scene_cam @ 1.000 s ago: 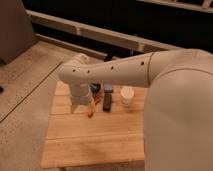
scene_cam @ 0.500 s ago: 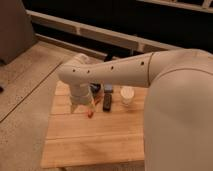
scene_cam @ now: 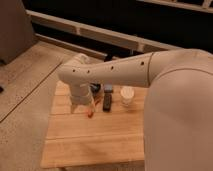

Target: Move the arm in a circular motion

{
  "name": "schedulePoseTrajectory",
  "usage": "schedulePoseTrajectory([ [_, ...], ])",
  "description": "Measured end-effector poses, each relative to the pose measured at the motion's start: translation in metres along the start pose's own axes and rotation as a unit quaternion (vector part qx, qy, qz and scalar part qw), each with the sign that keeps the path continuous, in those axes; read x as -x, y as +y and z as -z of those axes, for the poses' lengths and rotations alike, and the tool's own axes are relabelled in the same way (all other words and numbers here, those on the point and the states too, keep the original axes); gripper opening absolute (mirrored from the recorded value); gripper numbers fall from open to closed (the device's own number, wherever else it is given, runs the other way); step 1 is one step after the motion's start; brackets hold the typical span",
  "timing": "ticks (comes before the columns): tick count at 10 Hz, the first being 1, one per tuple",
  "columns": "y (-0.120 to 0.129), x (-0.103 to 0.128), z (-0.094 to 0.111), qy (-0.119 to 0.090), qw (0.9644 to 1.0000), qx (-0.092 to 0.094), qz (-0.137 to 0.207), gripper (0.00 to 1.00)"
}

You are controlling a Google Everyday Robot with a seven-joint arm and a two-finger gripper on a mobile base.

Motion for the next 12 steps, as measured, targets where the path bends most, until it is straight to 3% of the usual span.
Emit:
schedulePoseTrajectory([
  [3,0.0,0.001,0.0,0.0,1.0,-0.001,0.0,0.65],
  [4,-0.012,0.009,-0.002,0.003,0.9998,-0.014,-0.011,0.65],
  [7,-0.069,0.05,0.002,0.001,0.9944,-0.085,-0.062,0.65],
  [9,-0.09,0.082,0.009,-0.01,0.9907,-0.122,-0.06,0.65],
  [10,-0.094,0.092,0.011,-0.016,0.9904,-0.125,-0.057,0.65],
  [12,-0.105,0.131,0.016,-0.05,0.9919,-0.11,-0.04,0.65],
])
